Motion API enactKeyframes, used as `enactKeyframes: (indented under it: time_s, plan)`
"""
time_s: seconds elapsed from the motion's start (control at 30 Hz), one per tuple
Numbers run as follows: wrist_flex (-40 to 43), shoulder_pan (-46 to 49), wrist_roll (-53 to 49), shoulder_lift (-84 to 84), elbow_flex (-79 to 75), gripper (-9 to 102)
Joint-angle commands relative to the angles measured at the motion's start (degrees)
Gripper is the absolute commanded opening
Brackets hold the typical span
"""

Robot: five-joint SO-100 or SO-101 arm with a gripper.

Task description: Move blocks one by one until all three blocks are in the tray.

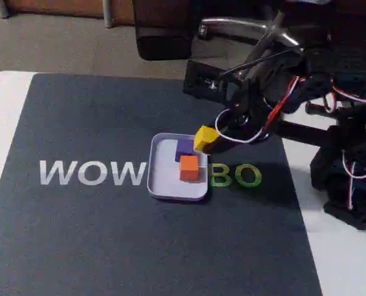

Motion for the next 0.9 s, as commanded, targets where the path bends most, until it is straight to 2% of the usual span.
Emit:
enactKeyframes:
  time_s: [0.0,0.2,0.33,0.57,0.87]
  plan:
    - [-4.22,-2.11,2.11,-0.44,-0.35,-6]
    - [-12.74,-4.39,4.92,-12.48,-4.31,-4]
    - [-17.14,-5.1,5.89,-16.79,-5.62,1]
    - [-17.23,-4.31,5.19,-18.46,-6.86,13]
    - [-16.7,-3.52,2.99,-17.93,-6.86,14]
